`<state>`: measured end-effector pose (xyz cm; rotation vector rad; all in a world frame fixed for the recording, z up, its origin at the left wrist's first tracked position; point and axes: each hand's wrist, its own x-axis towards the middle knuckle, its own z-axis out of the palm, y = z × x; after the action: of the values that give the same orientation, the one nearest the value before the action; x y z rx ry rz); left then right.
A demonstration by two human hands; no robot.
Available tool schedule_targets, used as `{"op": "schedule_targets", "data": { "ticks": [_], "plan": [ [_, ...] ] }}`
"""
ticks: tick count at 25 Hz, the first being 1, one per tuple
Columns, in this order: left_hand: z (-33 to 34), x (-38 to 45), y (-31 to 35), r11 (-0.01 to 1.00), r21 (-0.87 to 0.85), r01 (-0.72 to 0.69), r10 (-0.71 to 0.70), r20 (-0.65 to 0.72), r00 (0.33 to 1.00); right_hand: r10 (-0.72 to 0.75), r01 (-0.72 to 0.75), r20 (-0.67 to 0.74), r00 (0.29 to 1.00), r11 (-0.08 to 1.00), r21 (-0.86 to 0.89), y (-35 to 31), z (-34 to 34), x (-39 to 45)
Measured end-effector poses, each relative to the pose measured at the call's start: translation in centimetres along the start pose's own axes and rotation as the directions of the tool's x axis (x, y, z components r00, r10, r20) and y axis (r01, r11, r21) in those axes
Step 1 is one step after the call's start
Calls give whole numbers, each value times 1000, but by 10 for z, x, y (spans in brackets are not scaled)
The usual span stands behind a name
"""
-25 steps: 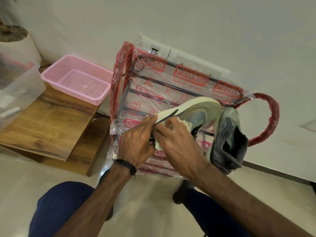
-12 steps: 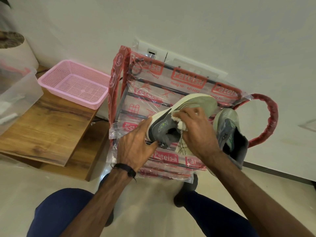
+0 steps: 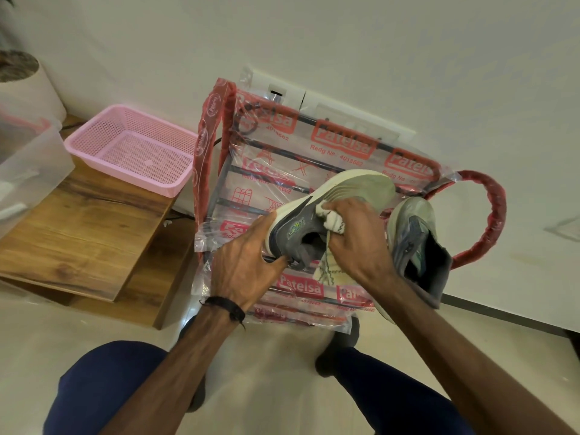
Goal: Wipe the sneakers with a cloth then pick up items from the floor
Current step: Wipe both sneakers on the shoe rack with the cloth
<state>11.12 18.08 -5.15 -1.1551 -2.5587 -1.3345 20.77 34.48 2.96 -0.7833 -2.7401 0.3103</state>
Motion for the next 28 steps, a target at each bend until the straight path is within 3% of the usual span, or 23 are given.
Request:
{"op": "schedule_targets", "data": {
  "ticks": [3,5,7,8,10,11,13,17,22,26,28],
  "plan": [
    [0,0,-1,1000,19,-15,15,-6,1000,-148,146,110,983,989,25,-3,-7,-21],
    [0,0,-1,1000,20,-20,20,-1,1000,-173,146,130,976,970,194,-2,-16,-26],
    [0,0,-1,999,31,-26,26,-2,1000,56,-59,19,998,896,440,4,-32,-17],
    [1,-1,-1,999,39,-23,23,-3,1000,204,-145,-70,976,860,489,12,-39,-10],
    [2,-1,0,999,51,-14,14,-1,1000,343,-267,-207,916,908,324,29,-45,5],
    [1,-1,0,998,53,-13,13,4,1000,320,-280,-229,919,941,189,33,-44,11],
    [0,0,0,998,51,-21,21,5,1000,205,-210,-141,968,977,-21,29,-33,17],
    [0,0,0,1000,28,-14,14,-7,1000,88,-83,20,996,983,-163,1,-8,4],
    [-1,1,-4,1000,-12,20,-20,0,1000,-10,14,119,993,999,-32,-17,-8,-10],
    [-1,1,-1,999,-19,45,-45,-5,999,-222,175,272,936,967,187,-9,-23,-14],
    [0,0,-1,999,-5,34,-34,-1,999,-160,73,201,966,921,383,0,-37,-16]
  ]
}}
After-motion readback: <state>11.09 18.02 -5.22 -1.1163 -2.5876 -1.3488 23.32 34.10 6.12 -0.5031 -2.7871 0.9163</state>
